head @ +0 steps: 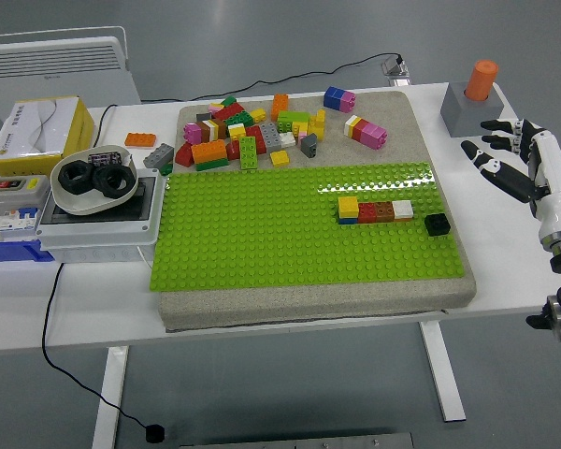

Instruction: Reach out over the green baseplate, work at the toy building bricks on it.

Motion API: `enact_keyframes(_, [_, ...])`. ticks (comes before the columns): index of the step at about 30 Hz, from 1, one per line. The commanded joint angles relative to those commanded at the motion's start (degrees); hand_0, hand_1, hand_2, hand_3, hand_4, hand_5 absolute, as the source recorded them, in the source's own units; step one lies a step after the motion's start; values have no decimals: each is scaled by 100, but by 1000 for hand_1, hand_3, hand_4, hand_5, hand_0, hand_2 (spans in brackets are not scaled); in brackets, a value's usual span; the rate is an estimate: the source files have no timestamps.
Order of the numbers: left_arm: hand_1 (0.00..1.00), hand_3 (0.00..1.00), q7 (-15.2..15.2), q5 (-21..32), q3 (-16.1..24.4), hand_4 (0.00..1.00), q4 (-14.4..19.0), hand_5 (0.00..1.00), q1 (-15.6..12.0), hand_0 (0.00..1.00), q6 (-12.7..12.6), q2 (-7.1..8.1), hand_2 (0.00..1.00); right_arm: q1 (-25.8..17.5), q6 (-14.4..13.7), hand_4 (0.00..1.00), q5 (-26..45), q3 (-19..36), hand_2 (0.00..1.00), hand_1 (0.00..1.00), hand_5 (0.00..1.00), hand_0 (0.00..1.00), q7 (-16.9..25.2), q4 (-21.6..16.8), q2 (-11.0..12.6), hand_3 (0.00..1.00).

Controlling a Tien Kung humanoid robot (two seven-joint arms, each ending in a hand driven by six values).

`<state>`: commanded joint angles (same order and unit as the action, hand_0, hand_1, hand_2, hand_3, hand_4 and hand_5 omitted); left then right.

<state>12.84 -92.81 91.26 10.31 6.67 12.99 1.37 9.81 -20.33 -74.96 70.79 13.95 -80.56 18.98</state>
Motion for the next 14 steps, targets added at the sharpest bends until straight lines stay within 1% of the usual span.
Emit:
enact_keyframes(1, [722, 803, 21, 45, -29, 998, 0, 998, 7, 762, 23, -2, 713, 6, 1, 883, -116, 18, 688, 655, 376, 692, -42, -29, 19, 606])
enact_keyframes(2, [689, 803, 28, 91, -61, 998, 0, 998, 10, 760, 39, -3, 713, 9, 1, 882, -210, 35, 674, 638, 370, 684, -80, -48, 28, 596])
enact_keyframes(7, [689, 803, -15, 230, -158, 998, 0, 998, 37, 760, 63, 67, 713, 34, 3, 882, -547, 94, 674, 638, 370, 684, -212, -103, -14, 596])
enact_keyframes(11, [700, 802, 7, 186, -71, 998, 0, 998, 39, 761, 60, 50, 711, 40, 7, 879, -804, 112, 671, 638, 370, 681, -360, -101, 31, 592])
enact_keyframes(14, [700, 802, 76, 166, -44, 998, 0, 998, -16, 761, 102, 93, 711, 40, 6, 879, -1068, 86, 671, 638, 370, 681, -509, -54, -14, 592])
